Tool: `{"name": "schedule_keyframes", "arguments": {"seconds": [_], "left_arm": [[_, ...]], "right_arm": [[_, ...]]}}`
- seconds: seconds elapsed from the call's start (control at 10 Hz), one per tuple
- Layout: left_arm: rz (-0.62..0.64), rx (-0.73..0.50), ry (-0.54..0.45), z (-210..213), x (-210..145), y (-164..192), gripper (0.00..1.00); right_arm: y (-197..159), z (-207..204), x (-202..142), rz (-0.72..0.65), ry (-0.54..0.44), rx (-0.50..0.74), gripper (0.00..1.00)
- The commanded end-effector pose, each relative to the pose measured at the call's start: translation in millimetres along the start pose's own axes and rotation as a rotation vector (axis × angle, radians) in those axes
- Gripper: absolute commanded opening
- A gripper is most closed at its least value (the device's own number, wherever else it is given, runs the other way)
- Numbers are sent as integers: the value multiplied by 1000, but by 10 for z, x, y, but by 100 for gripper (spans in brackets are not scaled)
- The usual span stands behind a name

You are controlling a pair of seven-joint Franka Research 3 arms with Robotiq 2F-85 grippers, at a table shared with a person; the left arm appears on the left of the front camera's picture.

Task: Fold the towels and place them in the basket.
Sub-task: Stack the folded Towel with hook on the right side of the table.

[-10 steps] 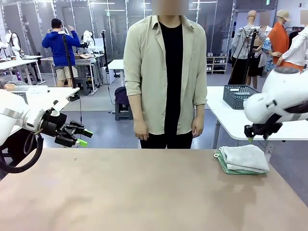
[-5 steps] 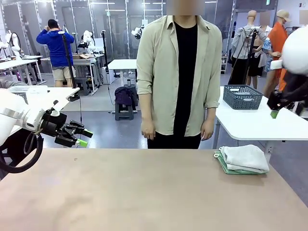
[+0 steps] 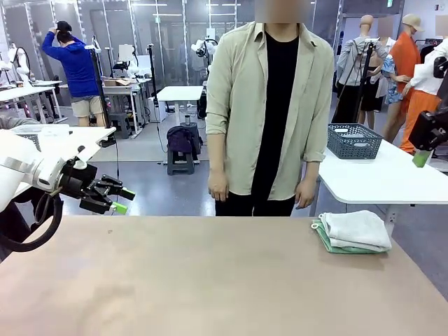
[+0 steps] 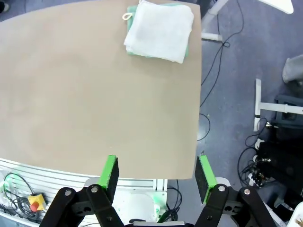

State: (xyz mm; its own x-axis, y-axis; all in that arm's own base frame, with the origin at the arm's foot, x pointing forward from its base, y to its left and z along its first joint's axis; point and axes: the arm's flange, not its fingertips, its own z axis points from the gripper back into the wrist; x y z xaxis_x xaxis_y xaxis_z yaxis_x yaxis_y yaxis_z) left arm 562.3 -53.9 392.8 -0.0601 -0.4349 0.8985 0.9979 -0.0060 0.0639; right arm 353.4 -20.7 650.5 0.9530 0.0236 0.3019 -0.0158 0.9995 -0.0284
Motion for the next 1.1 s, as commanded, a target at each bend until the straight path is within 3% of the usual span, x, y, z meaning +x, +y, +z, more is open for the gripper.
{"name": "schedule_keyframes", "arguments": {"seconds": [0.0,0.1,0.2,1.0], "left_arm": [[-2,2,2,6,12,-21,76],[-2,2,2,6,12,-21,76],[-2,2,2,6,12,-21,76],[-2,2,2,6,12,-21,76]], "right_arm": [[51,-144,0,-10,-19,29,81],[33,-223,80,6,-105,-5,81],[17,-22,-5,1,-2,8,81],[17,-22,-5,1,-2,8,81]]}}
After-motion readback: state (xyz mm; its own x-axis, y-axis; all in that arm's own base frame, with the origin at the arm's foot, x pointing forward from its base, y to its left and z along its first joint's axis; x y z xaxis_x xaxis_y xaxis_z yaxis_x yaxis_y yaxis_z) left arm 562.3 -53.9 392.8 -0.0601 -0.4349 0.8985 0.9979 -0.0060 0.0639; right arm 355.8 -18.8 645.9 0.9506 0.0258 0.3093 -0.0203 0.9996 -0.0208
